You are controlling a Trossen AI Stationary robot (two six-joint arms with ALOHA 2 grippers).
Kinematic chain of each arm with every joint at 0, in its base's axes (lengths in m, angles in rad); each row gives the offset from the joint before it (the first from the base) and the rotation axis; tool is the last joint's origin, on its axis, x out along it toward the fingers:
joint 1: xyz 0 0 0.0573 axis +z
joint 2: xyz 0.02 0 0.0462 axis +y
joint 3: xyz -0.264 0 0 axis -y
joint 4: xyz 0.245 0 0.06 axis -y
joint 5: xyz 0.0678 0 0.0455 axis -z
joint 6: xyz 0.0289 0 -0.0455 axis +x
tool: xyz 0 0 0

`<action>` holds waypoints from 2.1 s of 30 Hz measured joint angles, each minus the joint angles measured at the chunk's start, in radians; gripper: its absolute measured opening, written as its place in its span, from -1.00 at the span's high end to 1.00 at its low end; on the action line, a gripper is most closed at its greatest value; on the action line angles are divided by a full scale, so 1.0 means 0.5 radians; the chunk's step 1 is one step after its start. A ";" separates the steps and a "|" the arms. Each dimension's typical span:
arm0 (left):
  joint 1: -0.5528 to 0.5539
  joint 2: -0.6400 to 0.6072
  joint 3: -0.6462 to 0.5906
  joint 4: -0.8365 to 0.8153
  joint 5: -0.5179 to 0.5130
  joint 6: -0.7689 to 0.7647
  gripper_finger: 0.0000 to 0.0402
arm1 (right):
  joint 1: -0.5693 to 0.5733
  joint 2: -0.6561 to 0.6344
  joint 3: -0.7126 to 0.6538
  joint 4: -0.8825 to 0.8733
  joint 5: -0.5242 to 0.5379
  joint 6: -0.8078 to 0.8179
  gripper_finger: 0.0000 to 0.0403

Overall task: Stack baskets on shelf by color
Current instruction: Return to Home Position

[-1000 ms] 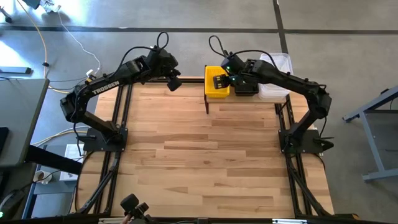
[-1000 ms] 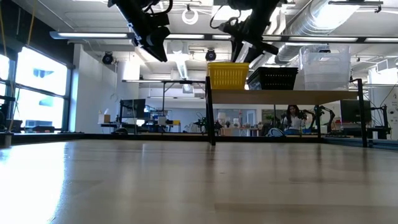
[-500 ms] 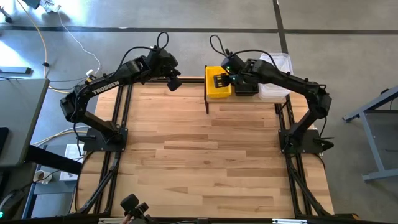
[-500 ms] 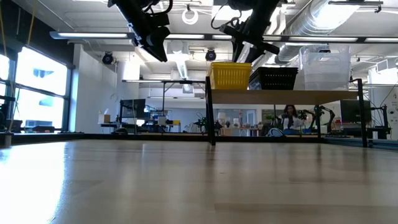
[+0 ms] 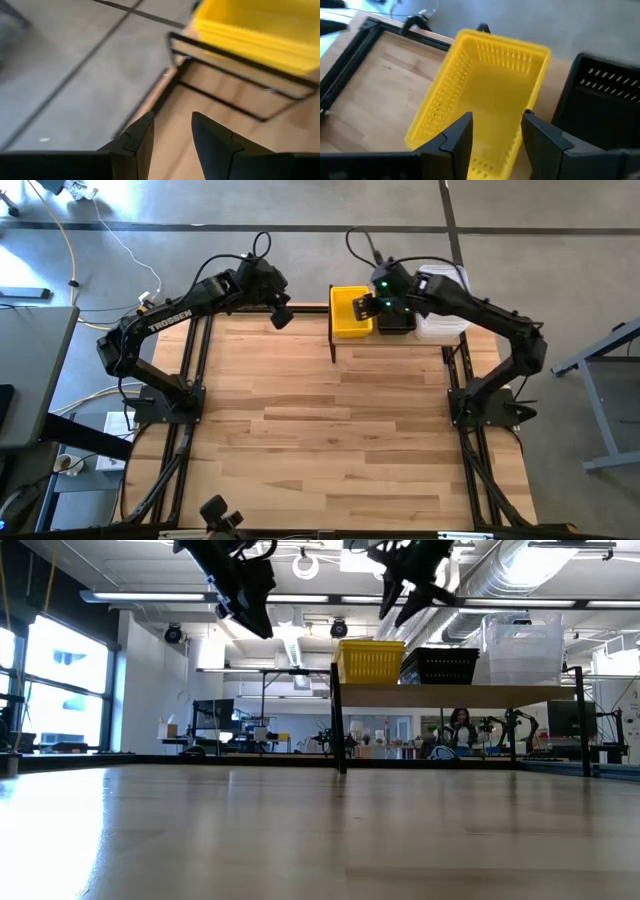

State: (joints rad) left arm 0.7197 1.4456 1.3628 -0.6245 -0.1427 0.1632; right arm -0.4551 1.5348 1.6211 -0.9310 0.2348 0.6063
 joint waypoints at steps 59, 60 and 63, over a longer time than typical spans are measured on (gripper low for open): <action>-1.694 -2.122 -2.542 1.699 -0.315 -1.037 0.39 | 0.735 -1.079 -0.500 0.787 -0.168 -0.813 0.24; -1.692 -2.128 -2.581 1.731 -0.314 -1.036 0.39 | 0.749 -1.124 -0.500 0.775 -0.125 -0.833 0.24; -1.689 -2.132 -2.674 1.774 -0.314 -1.027 0.39 | 0.794 -1.257 -0.500 0.659 0.030 -0.884 0.24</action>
State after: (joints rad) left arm -0.1246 0.3796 0.0259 0.2626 -0.2996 -0.3502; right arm -0.0579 0.9064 1.3712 -0.6016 0.2498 0.1644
